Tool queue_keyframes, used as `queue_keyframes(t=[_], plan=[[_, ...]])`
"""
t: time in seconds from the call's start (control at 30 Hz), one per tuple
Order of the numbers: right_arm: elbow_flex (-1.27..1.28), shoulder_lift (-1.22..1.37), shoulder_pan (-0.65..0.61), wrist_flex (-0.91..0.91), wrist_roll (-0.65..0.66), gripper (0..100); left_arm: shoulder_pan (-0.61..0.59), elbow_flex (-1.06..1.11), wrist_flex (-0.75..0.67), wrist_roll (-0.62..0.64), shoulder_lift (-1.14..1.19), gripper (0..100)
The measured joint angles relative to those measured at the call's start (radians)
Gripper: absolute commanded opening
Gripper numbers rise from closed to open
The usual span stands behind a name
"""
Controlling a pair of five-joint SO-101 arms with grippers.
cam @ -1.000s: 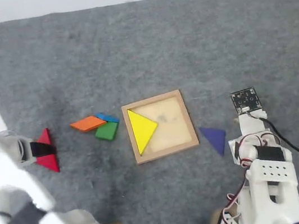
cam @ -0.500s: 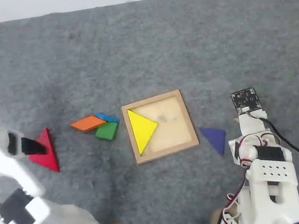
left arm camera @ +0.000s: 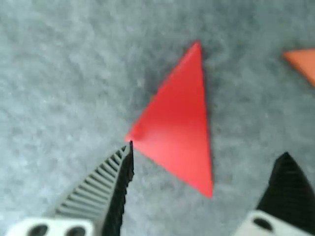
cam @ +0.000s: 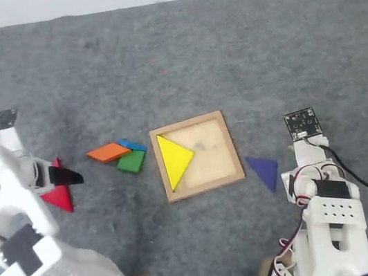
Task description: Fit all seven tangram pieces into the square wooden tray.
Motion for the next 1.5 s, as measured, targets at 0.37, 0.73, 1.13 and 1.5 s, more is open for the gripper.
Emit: queue_keyframes(t=[0.37, 0.73, 1.13, 1.5], plan=[[0.0, 0.0, 0.0, 0.0, 0.0, 15.2, 0.0, 0.0, -0.1, 0.006, 0.103, 39], [0.0, 0.0, 0.0, 0.0, 0.0, 15.2, 0.0, 0.04, -0.106, 0.002, 0.103, 37], [0.0, 0.0, 0.0, 0.0, 0.0, 15.3, -0.006, 0.055, -0.109, -0.008, 0.103, 32], [0.0, 0.0, 0.0, 0.0, 0.0, 15.3, -0.006, 0.077, -0.135, -0.017, 0.101, 30]])
